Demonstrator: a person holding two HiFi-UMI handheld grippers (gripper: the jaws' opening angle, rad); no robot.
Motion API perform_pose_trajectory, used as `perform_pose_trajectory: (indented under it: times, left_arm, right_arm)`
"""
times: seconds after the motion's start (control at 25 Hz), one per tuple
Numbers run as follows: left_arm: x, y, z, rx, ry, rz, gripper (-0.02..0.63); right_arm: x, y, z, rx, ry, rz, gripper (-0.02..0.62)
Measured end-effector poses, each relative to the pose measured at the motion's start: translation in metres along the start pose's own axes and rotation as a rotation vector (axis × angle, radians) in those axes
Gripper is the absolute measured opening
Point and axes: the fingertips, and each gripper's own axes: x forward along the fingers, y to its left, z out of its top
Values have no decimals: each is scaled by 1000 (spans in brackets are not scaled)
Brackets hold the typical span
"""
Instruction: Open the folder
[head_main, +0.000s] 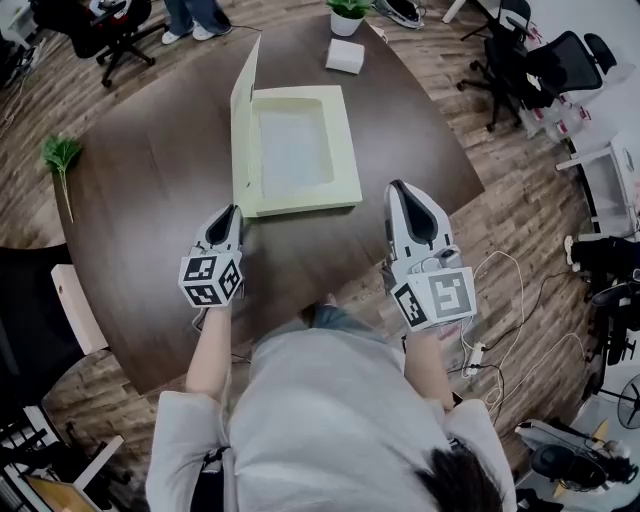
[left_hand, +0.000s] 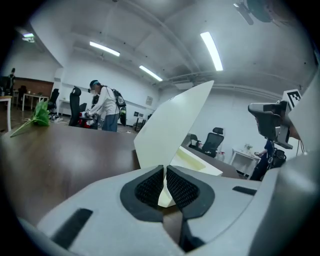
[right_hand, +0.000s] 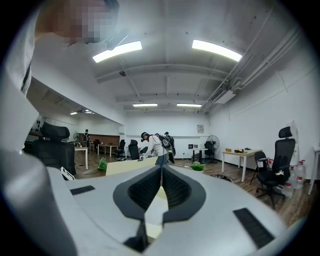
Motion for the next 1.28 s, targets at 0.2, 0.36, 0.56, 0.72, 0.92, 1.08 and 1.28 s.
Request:
perform_pose_trajectory:
  times: [0.2, 0.36, 0.56, 0.72, 0.92, 1.08, 1.28]
  left_arm:
    - [-6, 21, -8, -116, -11, 62, 15]
    - [-9, 34, -14, -151, -5, 107, 11]
    - [-11, 43, -23, -154, 19, 162, 9]
    - [-13, 48, -29, -156, 39, 185, 9]
    - [-13, 47, -27, -142, 40, 184, 9]
    - [-11, 40, -20, -120, 27, 177, 9]
    - [-8, 33, -14, -121, 9, 184, 11]
  right_arm:
    - [5, 6, 0, -1, -4, 29, 15]
    - [7, 9, 0, -2, -6, 45, 15]
    - [5, 9, 2, -2, -12, 57, 15]
    - [4, 11, 3, 0, -14, 64, 15]
    - [3, 12, 3, 0, -16, 67, 15]
    - [1, 12, 4, 3, -20, 70, 15]
    - [-1, 11, 4, 6, -26, 78, 15]
